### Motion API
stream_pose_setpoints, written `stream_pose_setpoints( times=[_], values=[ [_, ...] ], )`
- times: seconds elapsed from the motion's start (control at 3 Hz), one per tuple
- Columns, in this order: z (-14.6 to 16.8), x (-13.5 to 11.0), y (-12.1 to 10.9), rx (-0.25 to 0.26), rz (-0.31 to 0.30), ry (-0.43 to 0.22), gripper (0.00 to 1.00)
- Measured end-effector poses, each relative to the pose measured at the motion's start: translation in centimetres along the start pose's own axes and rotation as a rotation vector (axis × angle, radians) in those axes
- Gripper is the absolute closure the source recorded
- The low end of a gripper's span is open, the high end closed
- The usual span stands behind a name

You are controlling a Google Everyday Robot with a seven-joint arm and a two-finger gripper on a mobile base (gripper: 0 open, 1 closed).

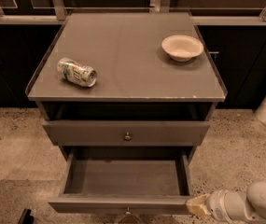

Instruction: Close middle drawer

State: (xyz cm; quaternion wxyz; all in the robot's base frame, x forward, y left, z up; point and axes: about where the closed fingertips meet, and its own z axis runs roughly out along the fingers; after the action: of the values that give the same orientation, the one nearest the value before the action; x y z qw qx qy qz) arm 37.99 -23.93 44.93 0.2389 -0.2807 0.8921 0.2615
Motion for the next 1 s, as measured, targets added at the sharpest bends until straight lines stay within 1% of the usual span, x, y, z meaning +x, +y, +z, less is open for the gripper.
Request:
stream_pose_setpoints(
  times=[0.33, 0.67, 1.0],
  values=[
    [2.1, 1.5, -0.1, -0.043, 0.056, 0.001, 1.00],
    [2.1, 1.5, -0.1, -0.042, 0.056, 0.001, 1.00],
    [3.1, 0.2, -0.9, -0.031, 0.031, -0.018, 1.00]
  ],
)
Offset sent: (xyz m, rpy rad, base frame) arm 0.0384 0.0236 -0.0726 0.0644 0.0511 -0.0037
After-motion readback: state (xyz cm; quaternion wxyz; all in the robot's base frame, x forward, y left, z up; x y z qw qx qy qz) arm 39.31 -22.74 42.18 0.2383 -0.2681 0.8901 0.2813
